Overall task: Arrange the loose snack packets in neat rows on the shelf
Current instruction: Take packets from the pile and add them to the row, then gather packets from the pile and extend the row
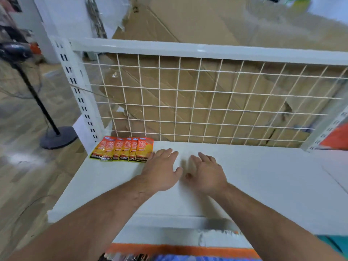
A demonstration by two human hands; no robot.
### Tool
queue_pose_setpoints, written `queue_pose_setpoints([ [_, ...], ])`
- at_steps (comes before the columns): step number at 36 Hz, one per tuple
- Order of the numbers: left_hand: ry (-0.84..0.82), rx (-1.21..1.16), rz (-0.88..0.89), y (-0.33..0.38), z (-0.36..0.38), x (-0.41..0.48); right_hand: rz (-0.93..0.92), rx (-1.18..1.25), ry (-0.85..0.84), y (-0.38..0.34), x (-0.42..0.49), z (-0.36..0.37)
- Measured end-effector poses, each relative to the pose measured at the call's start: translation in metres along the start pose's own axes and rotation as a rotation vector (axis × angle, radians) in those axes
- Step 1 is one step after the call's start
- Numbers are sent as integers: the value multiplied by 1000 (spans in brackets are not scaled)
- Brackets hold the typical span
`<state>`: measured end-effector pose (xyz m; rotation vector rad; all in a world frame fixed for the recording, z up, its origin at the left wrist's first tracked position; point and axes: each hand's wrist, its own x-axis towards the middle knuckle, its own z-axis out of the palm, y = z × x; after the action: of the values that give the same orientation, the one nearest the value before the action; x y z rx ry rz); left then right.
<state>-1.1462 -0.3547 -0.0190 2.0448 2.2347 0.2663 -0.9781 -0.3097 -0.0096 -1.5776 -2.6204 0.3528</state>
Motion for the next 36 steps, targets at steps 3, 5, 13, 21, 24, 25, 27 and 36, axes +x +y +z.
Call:
queue_pose_setpoints([
  [3, -43, -19, 96, 23, 6, -2, 118, 19, -1, 16, -29, -3],
  [5, -89, -34, 150, 41, 10, -5, 193, 7, 24, 28, -50, -3],
  [13, -211, -44, 352, 130, 27, -20, 442, -4, 28, 90, -136, -17],
  [21, -231, -15, 522, 241, 37, -23, 571, -12, 98, 175, -201, -37],
  [24, -214, -15, 561, 289, 41, -23, 606, 9, 126, 214, -223, -46],
  [25, -205, -18, 571, 305, 42, -23, 615, 23, 127, 227, -230, -50],
  [27, -193, -24, 586, 338, 46, -23, 625, 35, 124, 255, -242, -58],
  [36, -199, -49, 605, 467, 64, -7, 639, 12, 107, 368, -282, -105],
])
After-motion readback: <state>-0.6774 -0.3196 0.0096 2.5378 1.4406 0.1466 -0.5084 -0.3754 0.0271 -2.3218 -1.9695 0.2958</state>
